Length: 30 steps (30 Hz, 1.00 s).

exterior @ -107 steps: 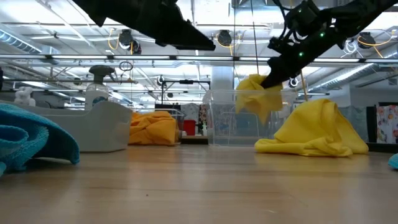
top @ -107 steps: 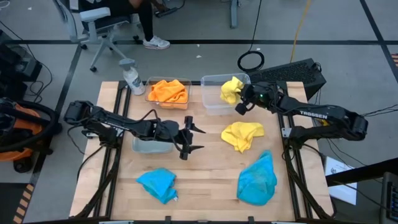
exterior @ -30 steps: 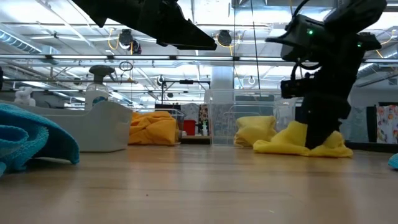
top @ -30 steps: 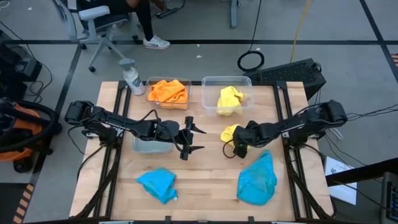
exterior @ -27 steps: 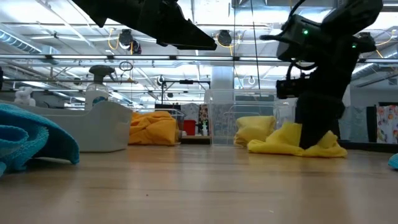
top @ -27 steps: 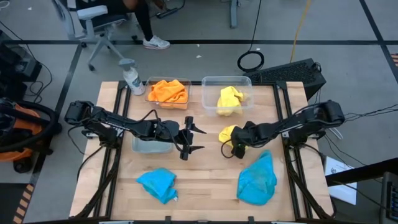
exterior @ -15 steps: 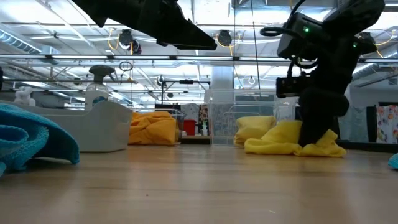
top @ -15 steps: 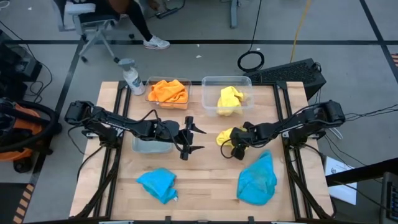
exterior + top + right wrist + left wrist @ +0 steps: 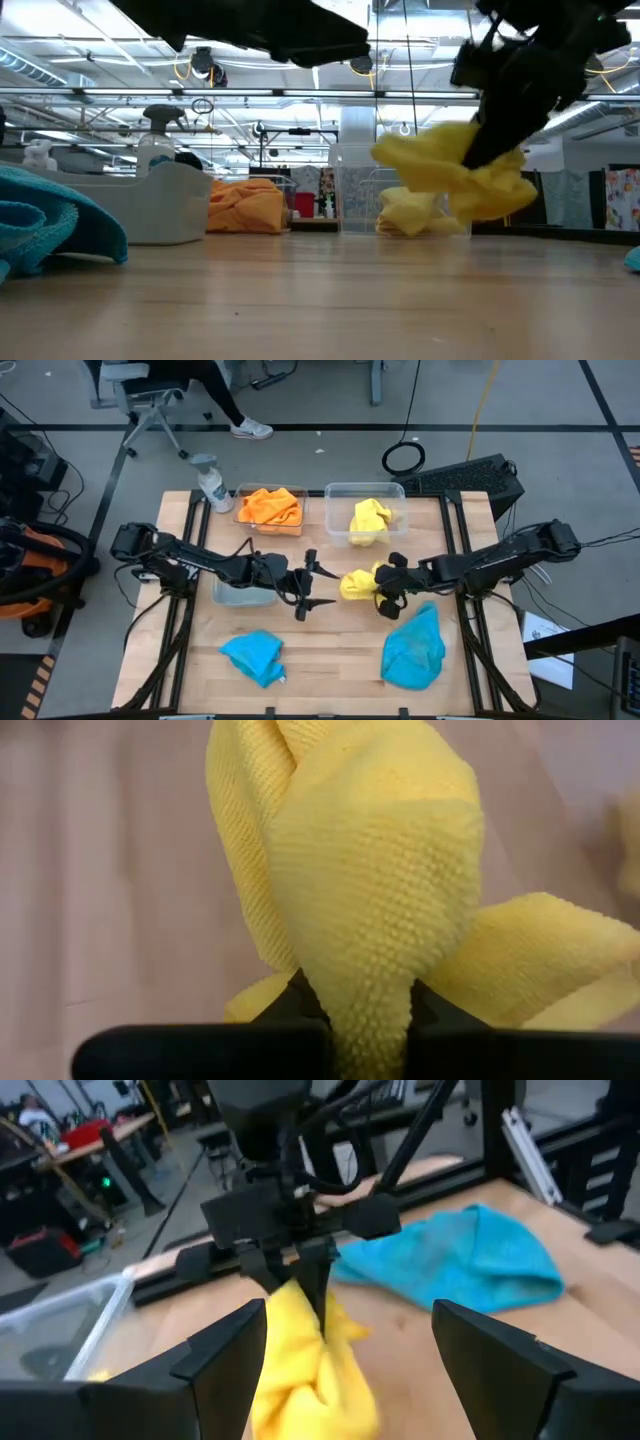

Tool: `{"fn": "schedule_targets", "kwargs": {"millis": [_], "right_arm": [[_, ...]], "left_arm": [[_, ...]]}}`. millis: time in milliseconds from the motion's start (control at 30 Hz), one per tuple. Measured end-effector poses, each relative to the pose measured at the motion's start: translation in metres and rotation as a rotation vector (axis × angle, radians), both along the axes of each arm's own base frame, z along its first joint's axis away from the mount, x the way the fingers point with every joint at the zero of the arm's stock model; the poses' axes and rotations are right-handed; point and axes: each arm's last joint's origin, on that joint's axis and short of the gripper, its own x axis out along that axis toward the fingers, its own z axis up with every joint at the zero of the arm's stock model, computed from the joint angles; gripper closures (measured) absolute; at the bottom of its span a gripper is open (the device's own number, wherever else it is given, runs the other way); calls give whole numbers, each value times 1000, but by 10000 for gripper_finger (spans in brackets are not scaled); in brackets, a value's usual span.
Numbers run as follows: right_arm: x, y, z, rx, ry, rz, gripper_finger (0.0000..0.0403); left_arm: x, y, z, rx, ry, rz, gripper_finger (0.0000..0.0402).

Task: Sort microfiber towel by color & place in baskets
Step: Put the right yellow towel into the right transparent bin

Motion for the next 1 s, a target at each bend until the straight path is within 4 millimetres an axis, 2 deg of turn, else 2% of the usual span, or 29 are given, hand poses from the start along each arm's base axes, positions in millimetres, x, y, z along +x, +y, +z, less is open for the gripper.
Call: {"fn": "schedule_targets", "kwargs": {"millis": [167,433,533,700,867,1000], "right_arm": [[-1,10,17,-39,-126,104,380],[4,17,33,-115,-293,209,379],[7,19,39,-156,-354,252,379],[6,22,52,-226,-450,289,379],[2,20,67,-259,-547,256,369],[0,20,74,-250,-603,236,341]], "left_arm": [[15,0,-10,27,9,-7,112],[35,-3,-8,28,-5,-29,112],[37,-1,-10,44,8,9,123],[37,0,-8,88,3,44,179],[38,1,-4,96,-44,57,261],[39,2,1,91,-92,63,332]]}}
